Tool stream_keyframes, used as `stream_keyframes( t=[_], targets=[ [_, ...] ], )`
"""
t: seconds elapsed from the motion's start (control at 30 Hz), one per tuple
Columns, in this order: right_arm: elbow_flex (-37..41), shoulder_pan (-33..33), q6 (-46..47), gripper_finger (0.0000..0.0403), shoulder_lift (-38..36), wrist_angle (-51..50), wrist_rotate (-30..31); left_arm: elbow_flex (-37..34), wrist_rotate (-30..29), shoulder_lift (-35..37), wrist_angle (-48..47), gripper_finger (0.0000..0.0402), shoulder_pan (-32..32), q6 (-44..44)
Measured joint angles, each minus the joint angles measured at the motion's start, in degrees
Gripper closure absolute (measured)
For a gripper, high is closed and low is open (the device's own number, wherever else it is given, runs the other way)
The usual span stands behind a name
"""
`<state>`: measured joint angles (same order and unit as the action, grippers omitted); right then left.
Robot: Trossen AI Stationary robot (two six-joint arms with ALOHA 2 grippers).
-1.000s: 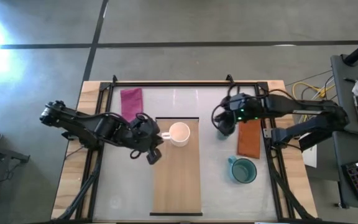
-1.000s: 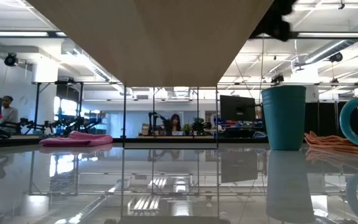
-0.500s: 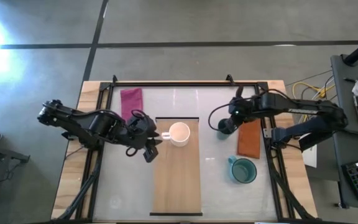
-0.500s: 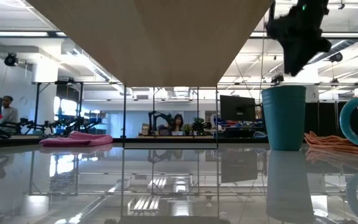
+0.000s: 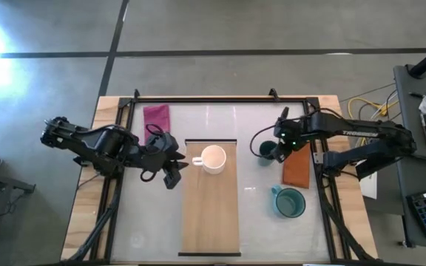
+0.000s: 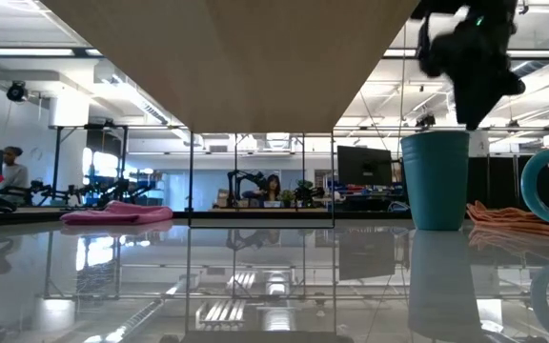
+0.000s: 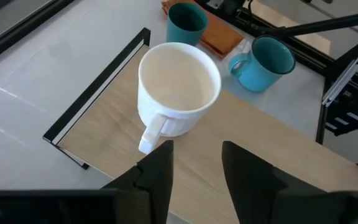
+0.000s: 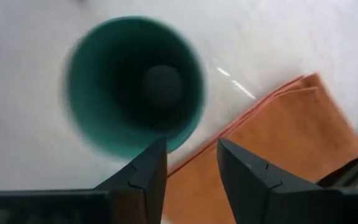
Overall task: Stack small to large cups/mugs on shelf
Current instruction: Put the light blue mug on the shelf
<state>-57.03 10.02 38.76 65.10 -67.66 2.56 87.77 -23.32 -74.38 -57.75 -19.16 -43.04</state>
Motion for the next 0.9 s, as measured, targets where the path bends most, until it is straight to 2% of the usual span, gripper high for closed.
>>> stream_keyframes(
  t=[0.1, 0.23, 0.4, 0.53, 0.7, 0.9],
  targets=[
    [-0.6, -3.0, 2.3, 0.0265, -4.0, -3.3, -1.5, 0.0, -0.2, 0.3, -0.3, 0.0279, 0.0, 0.4],
    [0.1, -10.8, 7.6, 0.0264, -8.4, -9.0, -2.4, 0.0, -0.4, 0.4, -0.3, 0.0279, 0.0, 1.8],
    [2.2, -21.9, 16.5, 0.0264, -11.8, -8.9, -2.8, 0.0, -0.7, 0.4, -0.3, 0.0279, 0.3, 3.4],
    [4.9, -29.3, 22.6, 0.0264, -11.6, -8.8, -2.8, 0.0, -0.7, 0.5, -0.3, 0.0279, 0.6, 4.0],
    [8.8, -35.6, 26.4, 0.0264, -9.8, -4.6, -2.8, 0.0, -0.6, 0.6, -0.3, 0.0279, 0.8, 4.4],
    [12.3, -39.4, 30.6, 0.0264, -9.4, 4.1, -3.0, 0.0, -0.6, 0.7, -0.2, 0.0279, 0.8, 4.4]
  ],
)
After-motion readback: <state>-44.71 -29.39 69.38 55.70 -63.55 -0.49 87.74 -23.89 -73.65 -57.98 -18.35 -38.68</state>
